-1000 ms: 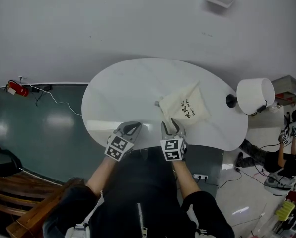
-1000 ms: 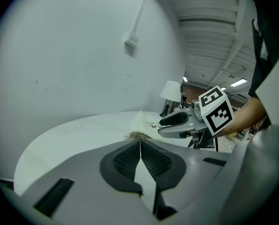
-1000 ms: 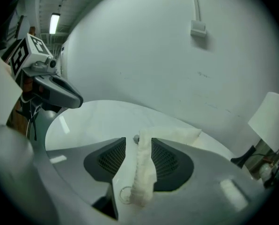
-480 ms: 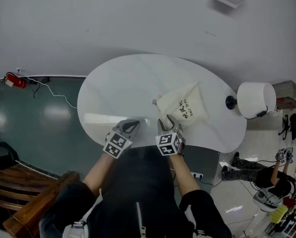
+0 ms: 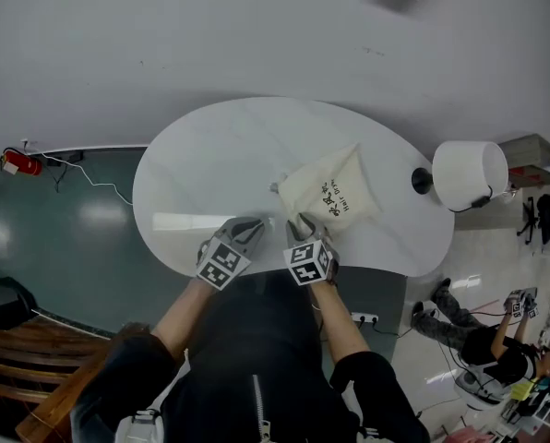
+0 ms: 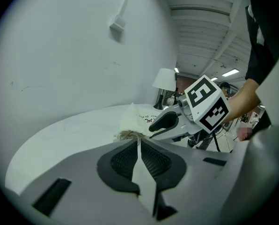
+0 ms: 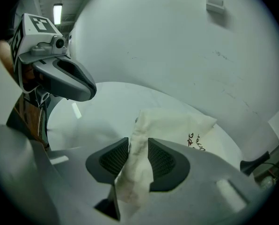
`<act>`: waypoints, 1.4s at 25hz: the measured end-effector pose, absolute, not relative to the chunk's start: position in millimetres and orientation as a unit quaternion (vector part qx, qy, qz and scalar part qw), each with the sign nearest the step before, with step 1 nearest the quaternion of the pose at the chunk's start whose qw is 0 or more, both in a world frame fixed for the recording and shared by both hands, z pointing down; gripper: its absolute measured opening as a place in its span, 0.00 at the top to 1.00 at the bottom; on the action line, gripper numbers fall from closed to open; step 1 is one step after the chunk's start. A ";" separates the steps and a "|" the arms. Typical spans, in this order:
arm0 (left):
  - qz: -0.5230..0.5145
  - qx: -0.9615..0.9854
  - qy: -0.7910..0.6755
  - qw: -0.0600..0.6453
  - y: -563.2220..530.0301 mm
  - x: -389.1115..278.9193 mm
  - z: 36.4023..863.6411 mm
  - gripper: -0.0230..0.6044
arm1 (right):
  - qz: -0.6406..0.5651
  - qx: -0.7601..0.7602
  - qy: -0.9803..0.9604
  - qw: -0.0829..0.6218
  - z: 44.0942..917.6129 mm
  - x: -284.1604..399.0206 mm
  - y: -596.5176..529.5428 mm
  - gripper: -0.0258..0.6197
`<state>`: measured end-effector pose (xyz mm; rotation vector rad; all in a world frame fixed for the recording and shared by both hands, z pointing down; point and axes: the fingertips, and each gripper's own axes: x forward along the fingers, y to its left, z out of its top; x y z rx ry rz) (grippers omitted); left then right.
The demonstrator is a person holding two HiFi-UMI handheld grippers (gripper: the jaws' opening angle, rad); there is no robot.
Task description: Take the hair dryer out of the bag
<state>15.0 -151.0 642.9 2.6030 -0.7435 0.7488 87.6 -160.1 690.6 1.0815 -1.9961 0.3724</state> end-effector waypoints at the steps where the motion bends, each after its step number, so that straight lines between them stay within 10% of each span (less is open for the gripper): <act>1: 0.264 0.915 -0.257 0.165 -151.6 18.1 643.4 0.94 | 0.151 0.428 -0.792 0.408 690.9 88.0 -159.7 0.78; 12: 0.280 0.919 -0.243 0.133 -162.4 42.0 653.4 0.94 | 0.192 0.429 -0.798 0.377 683.9 93.3 -168.3 0.91; 15: 0.287 0.920 -0.230 0.133 -166.4 50.8 658.7 0.75 | 0.197 0.426 -0.802 0.371 679.0 93.5 -172.8 0.91; 35: 0.337 0.925 -0.161 0.068 -194.5 111.8 692.5 0.62 | 0.250 0.415 -0.817 0.313 653.9 103.1 -192.4 0.91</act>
